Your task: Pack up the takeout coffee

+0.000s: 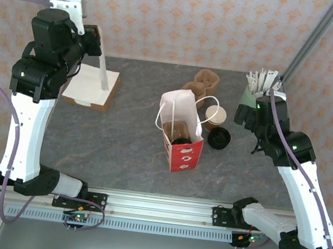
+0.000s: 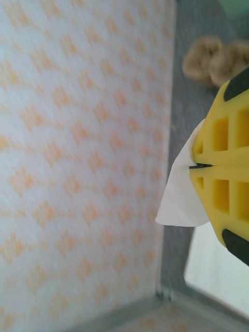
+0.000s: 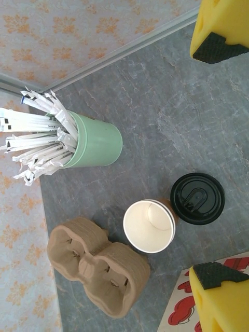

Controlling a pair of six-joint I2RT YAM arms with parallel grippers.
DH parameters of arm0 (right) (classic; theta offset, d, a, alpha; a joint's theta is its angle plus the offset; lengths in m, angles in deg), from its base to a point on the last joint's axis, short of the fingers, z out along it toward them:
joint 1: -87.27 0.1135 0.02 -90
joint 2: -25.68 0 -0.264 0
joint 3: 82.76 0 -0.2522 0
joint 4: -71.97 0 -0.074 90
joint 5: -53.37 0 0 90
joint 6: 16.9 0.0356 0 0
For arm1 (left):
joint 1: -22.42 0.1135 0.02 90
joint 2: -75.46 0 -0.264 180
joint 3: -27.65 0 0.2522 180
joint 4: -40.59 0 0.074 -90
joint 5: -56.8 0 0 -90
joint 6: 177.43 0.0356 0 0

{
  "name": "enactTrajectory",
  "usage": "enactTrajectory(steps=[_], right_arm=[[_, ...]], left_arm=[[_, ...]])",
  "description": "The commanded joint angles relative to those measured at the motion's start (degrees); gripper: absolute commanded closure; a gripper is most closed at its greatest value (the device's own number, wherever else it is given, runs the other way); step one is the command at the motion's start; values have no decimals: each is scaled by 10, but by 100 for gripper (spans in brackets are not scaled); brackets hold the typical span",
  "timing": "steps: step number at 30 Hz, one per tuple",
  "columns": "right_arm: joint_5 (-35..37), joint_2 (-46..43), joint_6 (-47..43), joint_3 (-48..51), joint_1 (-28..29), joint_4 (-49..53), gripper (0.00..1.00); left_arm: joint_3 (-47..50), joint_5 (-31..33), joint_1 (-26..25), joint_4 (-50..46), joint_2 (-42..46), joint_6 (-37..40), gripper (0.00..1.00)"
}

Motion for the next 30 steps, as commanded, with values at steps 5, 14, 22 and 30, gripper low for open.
enactTrajectory(steps=[5, 14, 22, 30], right_arm=[[5, -22, 21, 2, -4, -10, 1], [-5, -22, 38, 1, -4, -6, 1], [-8, -22, 45, 0, -4, 2, 1], [-10, -23, 51, 6, -4, 5, 1]], left_arm=[[-32, -203, -8, 109, -20, -134, 100], [-101, -254, -73, 135, -45, -219, 100], [-94, -225, -163, 134, -51, -226, 100], [-51, -185, -251, 149, -66, -239, 100]])
